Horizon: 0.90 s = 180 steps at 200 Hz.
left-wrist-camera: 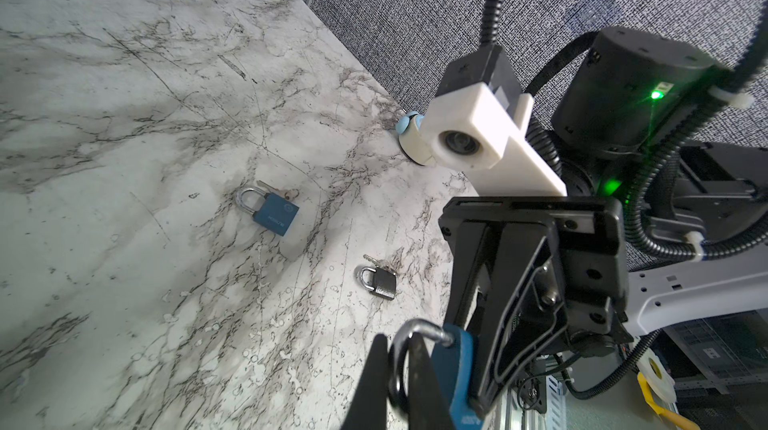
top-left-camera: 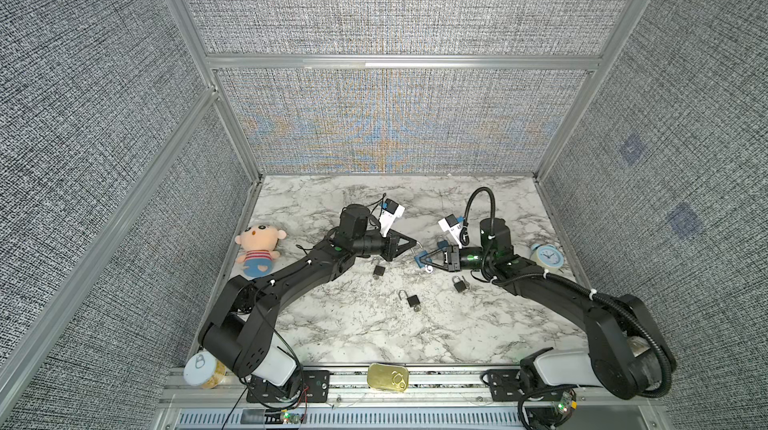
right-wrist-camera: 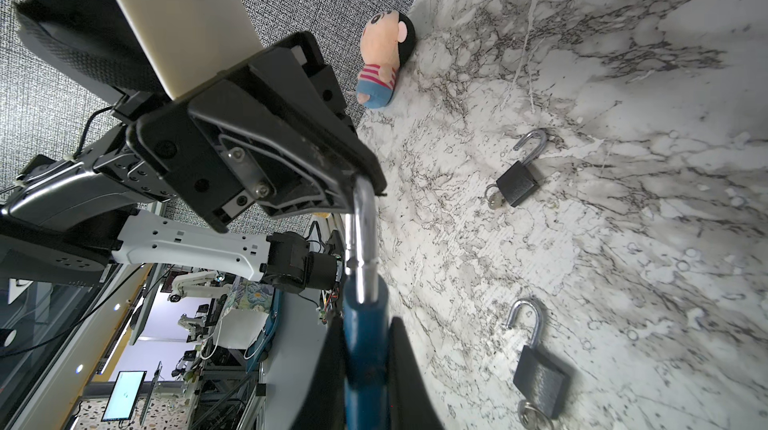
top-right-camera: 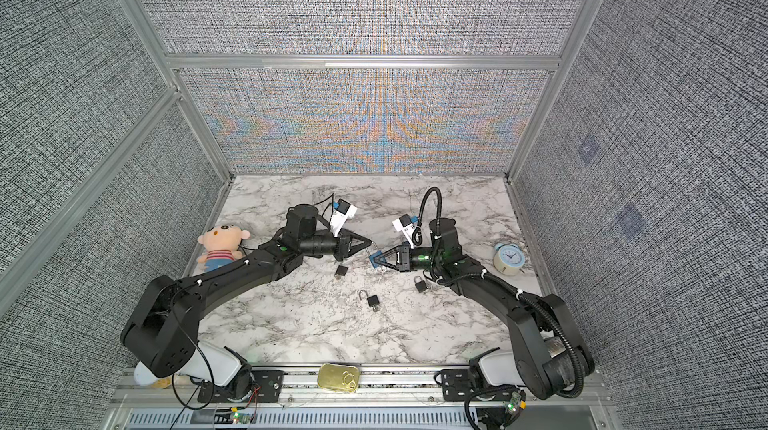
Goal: Lock with the key
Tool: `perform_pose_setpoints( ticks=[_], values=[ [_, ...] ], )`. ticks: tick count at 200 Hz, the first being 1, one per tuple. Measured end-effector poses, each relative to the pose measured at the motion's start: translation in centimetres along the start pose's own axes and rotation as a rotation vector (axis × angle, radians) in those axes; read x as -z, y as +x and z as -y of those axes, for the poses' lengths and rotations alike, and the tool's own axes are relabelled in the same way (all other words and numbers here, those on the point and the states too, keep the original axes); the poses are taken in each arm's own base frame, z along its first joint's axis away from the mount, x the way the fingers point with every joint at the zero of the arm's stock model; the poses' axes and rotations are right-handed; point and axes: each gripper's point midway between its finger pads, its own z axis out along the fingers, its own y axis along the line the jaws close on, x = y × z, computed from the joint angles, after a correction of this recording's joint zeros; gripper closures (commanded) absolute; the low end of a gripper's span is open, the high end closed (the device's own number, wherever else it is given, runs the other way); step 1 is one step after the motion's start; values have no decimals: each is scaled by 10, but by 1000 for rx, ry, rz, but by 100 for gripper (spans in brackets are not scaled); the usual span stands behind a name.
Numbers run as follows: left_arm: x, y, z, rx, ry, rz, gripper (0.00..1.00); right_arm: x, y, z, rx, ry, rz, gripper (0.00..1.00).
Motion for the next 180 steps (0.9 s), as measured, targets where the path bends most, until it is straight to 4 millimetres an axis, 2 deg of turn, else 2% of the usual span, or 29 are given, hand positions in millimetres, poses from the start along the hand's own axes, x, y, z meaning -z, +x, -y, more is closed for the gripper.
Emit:
perform_pose_setpoints(
  ticks=[180],
  values=[
    [4, -3, 4, -24, 2, 28, 100, 1, -3, -9, -34, -30, -1, 100]
  ],
)
